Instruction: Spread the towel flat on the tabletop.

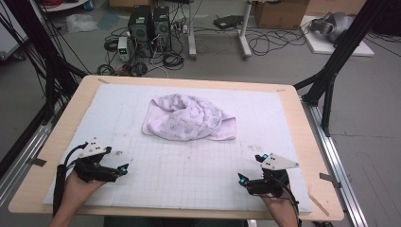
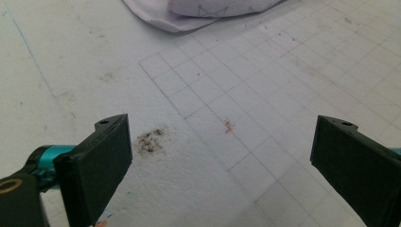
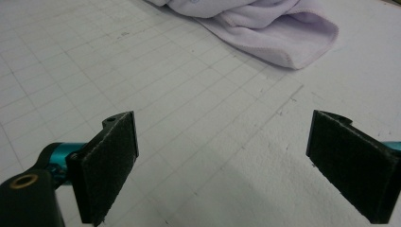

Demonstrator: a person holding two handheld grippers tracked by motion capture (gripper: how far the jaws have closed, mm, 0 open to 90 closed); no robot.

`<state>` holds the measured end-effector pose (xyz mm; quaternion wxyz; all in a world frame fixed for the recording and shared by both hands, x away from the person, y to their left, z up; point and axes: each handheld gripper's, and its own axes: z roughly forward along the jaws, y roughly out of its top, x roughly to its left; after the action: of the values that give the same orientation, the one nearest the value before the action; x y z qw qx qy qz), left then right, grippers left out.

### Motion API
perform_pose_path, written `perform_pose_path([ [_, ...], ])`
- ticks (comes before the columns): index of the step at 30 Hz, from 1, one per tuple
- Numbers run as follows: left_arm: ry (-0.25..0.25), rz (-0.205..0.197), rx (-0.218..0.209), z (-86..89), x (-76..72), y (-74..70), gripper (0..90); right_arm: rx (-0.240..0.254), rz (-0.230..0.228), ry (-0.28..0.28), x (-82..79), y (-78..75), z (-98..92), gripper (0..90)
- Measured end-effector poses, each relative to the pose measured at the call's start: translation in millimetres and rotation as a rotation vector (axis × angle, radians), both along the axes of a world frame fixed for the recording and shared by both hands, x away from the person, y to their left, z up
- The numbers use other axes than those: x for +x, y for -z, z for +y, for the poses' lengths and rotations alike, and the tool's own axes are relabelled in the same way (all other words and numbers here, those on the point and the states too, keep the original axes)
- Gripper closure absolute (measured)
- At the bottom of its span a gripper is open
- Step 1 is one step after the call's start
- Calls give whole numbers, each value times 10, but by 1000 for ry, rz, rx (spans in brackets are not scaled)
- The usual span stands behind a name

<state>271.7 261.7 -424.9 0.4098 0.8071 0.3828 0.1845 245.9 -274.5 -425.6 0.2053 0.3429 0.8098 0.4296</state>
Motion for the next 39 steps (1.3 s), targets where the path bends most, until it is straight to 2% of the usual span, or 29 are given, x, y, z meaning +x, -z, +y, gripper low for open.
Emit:
perform_pose_path([
  [11, 0, -16, -3, -23, -37, -4, 67, 23, 0, -7, 10, -5, -36, 90],
  [18, 10, -13, -16, -75, -13, 5, 67, 45, -1, -14, 17, -22, -53, 90],
  [22, 18, -21, -8, -100, -23, 4, 67, 52, 22, -13, 68, -22, -88, 90],
  [28, 18, -23, -8, -79, -52, -6, 77, 58, 12, -27, 165, -125, -47, 90],
  [33, 1, -33, -17, -53, -50, -17, 79, 84, 14, -59, 375, -249, 60, 92],
  [34, 1, -33, -17, -53, -50, -17, 79, 84, 14, -59, 375, -249, 60, 92],
  [35, 1, -34, -22, -49, -51, -18, 84, 84, 16, -67, 473, -289, 106, 100],
  [38, 2, -36, -29, -48, -42, -32, 96, 82, 20, -74, 569, -330, 161, 100],
  [39, 8, -38, -32, -53, -16, -58, 121, 67, 14, -90, 663, -372, 215, 139],
])
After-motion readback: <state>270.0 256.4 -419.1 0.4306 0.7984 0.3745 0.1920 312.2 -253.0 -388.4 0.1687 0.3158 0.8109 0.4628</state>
